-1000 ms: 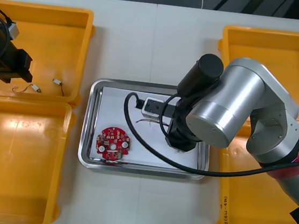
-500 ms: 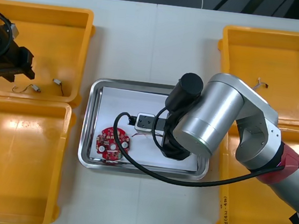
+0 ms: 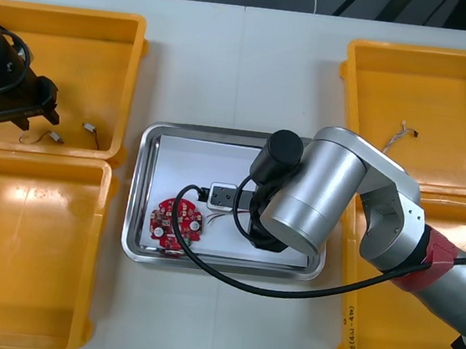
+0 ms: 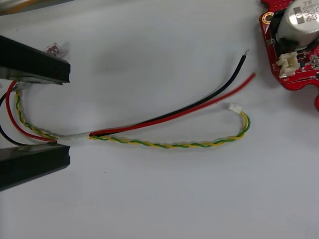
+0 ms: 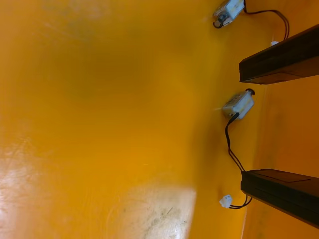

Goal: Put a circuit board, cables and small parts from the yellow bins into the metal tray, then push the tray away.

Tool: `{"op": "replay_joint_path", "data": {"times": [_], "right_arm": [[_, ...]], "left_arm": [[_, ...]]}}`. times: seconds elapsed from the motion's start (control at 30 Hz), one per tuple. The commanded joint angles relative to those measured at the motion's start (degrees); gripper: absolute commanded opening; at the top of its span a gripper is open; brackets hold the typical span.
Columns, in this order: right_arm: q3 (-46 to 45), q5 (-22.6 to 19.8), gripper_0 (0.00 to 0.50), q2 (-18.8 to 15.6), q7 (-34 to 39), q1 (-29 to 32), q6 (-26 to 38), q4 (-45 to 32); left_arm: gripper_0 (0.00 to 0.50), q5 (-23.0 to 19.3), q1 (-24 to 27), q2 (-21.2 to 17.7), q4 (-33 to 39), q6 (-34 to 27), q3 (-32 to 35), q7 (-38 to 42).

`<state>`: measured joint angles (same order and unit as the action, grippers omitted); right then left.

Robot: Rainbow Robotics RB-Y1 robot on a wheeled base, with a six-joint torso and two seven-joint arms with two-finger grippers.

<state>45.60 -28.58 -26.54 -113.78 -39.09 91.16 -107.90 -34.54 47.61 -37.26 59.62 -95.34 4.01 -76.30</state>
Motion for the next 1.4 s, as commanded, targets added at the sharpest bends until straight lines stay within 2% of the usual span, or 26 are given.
{"op": "replay_joint_path", "data": {"times": [0.03,0.27,0.57,0.6,0.7,0.93,1.07,1.13,1.27,1.3,1.37,1.4], "right_arm": [[0.54,-0.33,0.500,-0.71,-2.32,-2.40,-0.11,-0.82],[-0.86,-1.04,0.500,-0.71,-1.97,-3.28,1.39,-1.43],[-8.68,-7.63,0.500,-1.15,-2.32,-6.27,8.33,-2.58],[-11.14,-9.56,0.500,-1.59,-2.32,-6.70,9.47,-2.93],[-15.89,-11.58,0.500,-2.73,-2.14,-7.41,11.58,-3.19],[-26.26,-12.81,0.500,-5.28,-1.88,-8.81,18.44,-3.28],[-30.30,-12.81,0.500,-7.83,-1.53,-9.61,18.84,-3.19],[-32.15,-12.73,0.500,-8.88,-1.27,-9.87,18.84,-2.84],[-36.46,-13.43,0.500,-10.73,-0.83,-11.01,18.84,0.15],[-37.78,-13.52,0.500,-11.17,-0.56,-11.45,18.84,1.82],[-39.53,-13.69,0.500,-11.61,-0.30,-12.07,18.84,4.54],[-40.76,-13.61,0.500,-11.87,-0.04,-12.51,18.84,6.39]], "left_arm": [[0.500,0.35,2.93,-0.88,-0.65,1.82,-1.73,-1.31],[0.500,1.06,2.93,0.70,-1.61,1.82,-1.82,-0.78],[0.500,1.41,2.84,1.75,-2.49,1.82,-1.73,-0.25],[0.500,1.76,2.84,2.10,-2.58,1.73,-1.73,-0.17],[0.500,2.38,2.66,2.54,-2.58,1.82,-1.73,0.10],[0.500,3.52,2.31,3.60,-2.67,2.70,-1.73,0.54],[0.500,3.69,1.70,4.04,-2.67,3.75,-1.73,0.80],[0.480,3.78,1.43,4.13,-2.67,4.19,-1.82,0.98],[0.354,3.61,0.91,4.13,-2.67,4.98,-1.73,1.15],[0.245,3.52,0.82,4.13,-2.67,5.07,-1.73,1.15],[0.076,3.34,0.82,4.13,-2.67,5.07,-1.82,1.24],[0.026,3.34,0.82,4.13,-2.67,5.07,-1.82,1.24]]}}
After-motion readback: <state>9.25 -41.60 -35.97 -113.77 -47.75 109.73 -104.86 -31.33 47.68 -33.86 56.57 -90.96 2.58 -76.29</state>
